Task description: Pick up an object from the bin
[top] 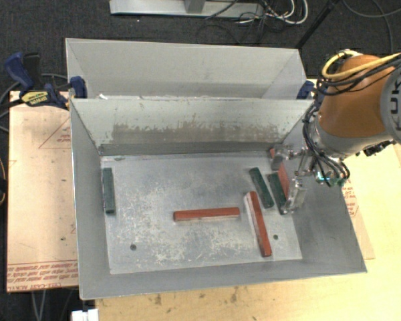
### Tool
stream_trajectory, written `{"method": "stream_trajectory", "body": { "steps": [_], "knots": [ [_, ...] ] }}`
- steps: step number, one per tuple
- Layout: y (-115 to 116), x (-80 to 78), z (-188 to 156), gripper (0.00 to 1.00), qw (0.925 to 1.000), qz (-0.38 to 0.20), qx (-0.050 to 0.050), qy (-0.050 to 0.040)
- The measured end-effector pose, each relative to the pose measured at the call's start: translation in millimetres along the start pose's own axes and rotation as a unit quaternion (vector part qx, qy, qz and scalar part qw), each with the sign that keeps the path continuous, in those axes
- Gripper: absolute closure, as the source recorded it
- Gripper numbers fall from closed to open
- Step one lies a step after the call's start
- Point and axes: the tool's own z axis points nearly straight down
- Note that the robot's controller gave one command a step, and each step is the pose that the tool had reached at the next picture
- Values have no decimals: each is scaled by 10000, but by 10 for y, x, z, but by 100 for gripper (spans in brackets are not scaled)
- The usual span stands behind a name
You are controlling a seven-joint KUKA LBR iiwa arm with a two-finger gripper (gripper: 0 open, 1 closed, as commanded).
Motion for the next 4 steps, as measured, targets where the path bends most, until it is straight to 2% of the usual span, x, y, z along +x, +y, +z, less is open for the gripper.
{"method": "stream_trajectory", "body": {
  "steps": [1, 2, 3, 4],
  "knots": [
    [922, -23, 894, 0, 9983, -584, -17, -3],
    [871, -41, 849, 100, 9985, -549, 4, -35],
    [895, -497, -28, 100, 9743, -2252, 18, -72],
    [202, -781, 41, 100, 9944, -1055, 21, -53]
  ]
}}
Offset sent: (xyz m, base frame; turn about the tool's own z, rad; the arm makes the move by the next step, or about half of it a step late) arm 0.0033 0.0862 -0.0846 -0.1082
